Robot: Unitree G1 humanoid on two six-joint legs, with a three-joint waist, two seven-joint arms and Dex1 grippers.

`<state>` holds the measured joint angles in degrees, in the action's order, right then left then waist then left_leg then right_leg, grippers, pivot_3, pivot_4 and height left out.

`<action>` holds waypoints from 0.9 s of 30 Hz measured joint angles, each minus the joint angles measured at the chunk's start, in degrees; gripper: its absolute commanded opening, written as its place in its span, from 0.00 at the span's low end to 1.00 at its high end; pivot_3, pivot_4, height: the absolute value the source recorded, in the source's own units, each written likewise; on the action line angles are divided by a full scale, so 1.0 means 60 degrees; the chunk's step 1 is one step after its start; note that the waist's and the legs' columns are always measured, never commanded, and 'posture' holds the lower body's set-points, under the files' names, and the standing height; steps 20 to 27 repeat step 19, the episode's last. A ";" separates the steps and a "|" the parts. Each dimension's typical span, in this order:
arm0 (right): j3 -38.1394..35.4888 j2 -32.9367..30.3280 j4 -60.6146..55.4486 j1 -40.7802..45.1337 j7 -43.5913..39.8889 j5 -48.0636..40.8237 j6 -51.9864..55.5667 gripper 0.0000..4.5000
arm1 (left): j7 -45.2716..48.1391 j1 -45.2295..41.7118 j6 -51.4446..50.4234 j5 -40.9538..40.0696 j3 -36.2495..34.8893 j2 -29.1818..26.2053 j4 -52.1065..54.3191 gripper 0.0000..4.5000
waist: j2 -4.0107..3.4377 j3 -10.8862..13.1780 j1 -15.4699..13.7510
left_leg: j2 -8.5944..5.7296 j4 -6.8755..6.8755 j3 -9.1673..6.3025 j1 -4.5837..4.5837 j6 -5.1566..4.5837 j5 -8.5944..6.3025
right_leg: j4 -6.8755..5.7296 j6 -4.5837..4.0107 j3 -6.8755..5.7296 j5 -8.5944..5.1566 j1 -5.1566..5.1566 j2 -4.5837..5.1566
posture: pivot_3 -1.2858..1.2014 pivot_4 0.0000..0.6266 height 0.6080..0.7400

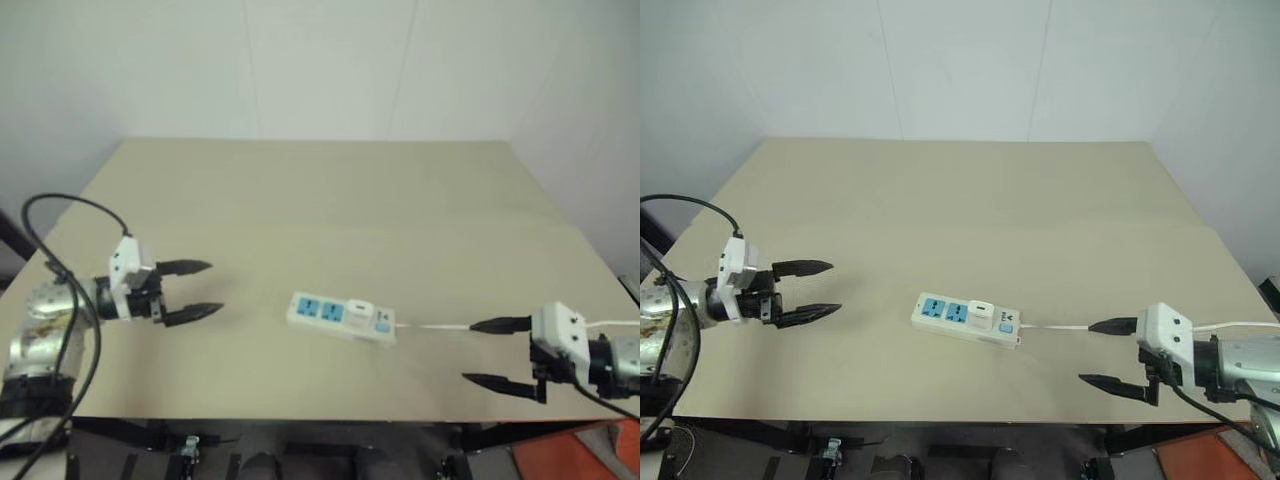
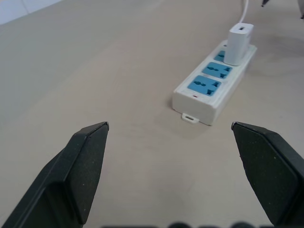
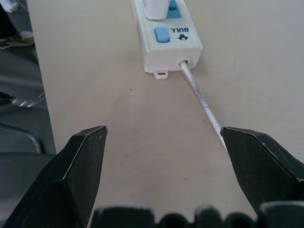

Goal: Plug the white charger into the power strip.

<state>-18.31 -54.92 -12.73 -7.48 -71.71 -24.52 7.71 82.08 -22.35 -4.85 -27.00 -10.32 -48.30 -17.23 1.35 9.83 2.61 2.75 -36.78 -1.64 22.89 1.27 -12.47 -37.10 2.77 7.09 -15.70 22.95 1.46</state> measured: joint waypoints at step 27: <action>-0.0199 -0.0216 -0.1073 -0.0085 -0.0034 -0.0636 0.1132 0.99 | 0.0695 0.1233 -0.0681 -0.0624 -0.0514 -0.0739 0.0819 1.00 | 0.0003 0.0000 -0.0032 | 0.0008 -0.0009 0.0003 -0.0005 0.0000 0.0000 | -0.0003 0.0000 -0.0002 0.0000 -0.0006 -0.0003 | 0.52 0.24 1.00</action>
